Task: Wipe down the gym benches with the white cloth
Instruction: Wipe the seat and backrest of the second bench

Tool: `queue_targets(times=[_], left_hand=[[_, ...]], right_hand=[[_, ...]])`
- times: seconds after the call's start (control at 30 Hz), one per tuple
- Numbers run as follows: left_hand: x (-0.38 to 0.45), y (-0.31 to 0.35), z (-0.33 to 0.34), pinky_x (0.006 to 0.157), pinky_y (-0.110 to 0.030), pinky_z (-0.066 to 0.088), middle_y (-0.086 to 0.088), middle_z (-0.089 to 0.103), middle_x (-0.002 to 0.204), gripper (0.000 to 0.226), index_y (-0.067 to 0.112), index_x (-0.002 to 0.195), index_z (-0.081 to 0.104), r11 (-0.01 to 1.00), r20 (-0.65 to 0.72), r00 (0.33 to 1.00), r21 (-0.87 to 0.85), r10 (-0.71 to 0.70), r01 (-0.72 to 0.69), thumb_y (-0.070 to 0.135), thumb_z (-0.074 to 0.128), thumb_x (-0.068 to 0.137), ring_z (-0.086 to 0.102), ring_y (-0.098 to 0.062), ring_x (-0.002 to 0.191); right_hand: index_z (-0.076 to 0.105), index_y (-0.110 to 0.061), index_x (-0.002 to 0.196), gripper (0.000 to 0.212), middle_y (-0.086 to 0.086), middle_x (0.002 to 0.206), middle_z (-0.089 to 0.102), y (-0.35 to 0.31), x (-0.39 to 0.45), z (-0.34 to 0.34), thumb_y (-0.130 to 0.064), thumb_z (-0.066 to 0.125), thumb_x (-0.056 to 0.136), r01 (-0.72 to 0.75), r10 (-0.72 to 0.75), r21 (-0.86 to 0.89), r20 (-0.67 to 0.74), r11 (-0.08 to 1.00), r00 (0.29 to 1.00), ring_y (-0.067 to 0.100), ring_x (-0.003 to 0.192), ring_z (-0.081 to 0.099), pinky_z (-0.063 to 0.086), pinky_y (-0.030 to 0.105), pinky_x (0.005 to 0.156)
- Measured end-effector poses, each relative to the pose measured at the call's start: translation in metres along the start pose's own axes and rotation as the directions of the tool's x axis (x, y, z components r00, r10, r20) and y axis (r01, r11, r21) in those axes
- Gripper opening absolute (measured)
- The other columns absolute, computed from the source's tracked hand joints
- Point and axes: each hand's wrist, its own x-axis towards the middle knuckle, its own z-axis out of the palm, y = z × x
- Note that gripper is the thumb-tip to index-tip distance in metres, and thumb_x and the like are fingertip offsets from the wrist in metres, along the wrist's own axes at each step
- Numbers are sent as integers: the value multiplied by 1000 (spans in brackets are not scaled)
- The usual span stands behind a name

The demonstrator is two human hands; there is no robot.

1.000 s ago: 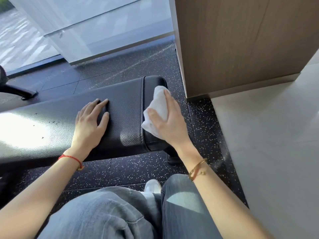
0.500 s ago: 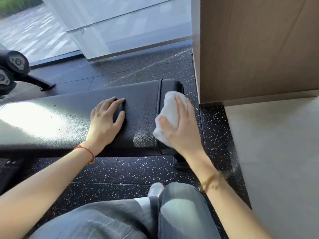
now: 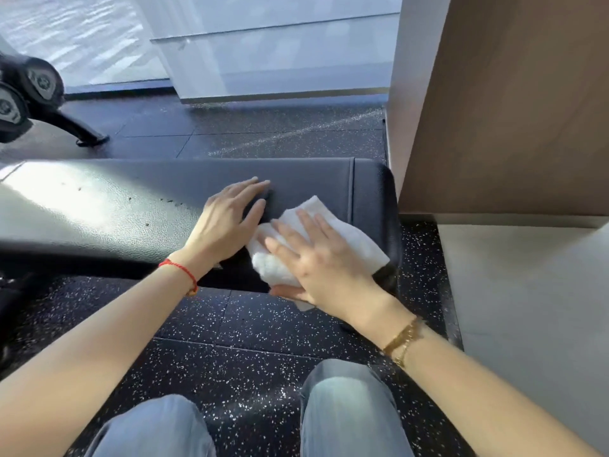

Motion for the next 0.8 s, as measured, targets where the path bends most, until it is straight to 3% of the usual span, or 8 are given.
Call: queue_targets(times=[0.1, 0.27, 0.4, 0.53, 0.63, 0.73, 0.8], left_hand=[[-11, -38, -18, 113, -48, 35, -4, 49, 149, 39, 21, 140, 53, 999, -66, 998, 33, -14, 16, 26, 45, 102, 41, -25, 138], [-29, -94, -34, 114, -47, 28, -1, 52, 144, 41, 22, 137, 55, 990, -125, 990, 115, -67, 81, 34, 38, 101, 39, -23, 137], [-27, -123, -48, 114, -45, 25, 1, 53, 142, 47, 25, 135, 56, 987, -138, 990, 152, -38, 59, 39, 34, 97, 40, -22, 136], [-24, -150, -57, 114, -48, 25, 1, 54, 141, 49, 25, 135, 56, 987, -114, 993, 157, -30, 47, 39, 32, 95, 41, -23, 135], [-25, -160, -57, 112, -49, 27, 4, 55, 139, 47, 27, 133, 57, 993, -134, 989, 97, -58, 71, 38, 33, 94, 42, -22, 134], [-25, -161, -56, 110, -49, 28, 7, 55, 135, 44, 29, 128, 59, 996, -158, 984, 19, -81, 85, 37, 35, 93, 42, -20, 131], [-25, -161, -57, 109, -49, 28, 7, 56, 134, 43, 29, 127, 60, 996, -167, 982, 17, -84, 88, 36, 36, 92, 43, -21, 130]], right_hand=[[16, -25, 158, 75, 5, 164, 22, -29, 25, -2, -68, 27, 97, -28, 29, -77, 10, 997, 1000, 42, 148, 24, 18, 54, 121], [20, -34, 157, 78, 0, 161, 33, -28, 9, 6, -54, 60, 93, -89, 77, -97, -118, 991, 990, 35, 141, 39, 27, 51, 120], [30, -31, 155, 70, 4, 157, 39, -51, 35, 2, -64, 39, 94, -141, 133, -59, -120, 988, 984, 41, 135, 44, 30, 55, 117], [23, -33, 156, 80, 4, 162, 30, -98, 91, 0, -69, 39, 87, -127, 127, -57, -13, 990, 992, 42, 141, 37, 25, 56, 119], [26, -32, 156, 79, 5, 159, 35, -104, 100, -1, -71, 42, 88, -154, 151, -95, -39, 983, 988, 42, 140, 39, 30, 57, 116], [31, -32, 154, 61, 4, 157, 39, -97, 84, 0, -44, 48, 97, -101, 90, -65, -162, 993, 983, 39, 137, 43, 34, 55, 113], [35, -34, 153, 64, 3, 156, 42, -86, 63, 3, -37, 59, 94, -135, 119, -63, -219, 989, 969, 37, 135, 46, 35, 55, 113]])
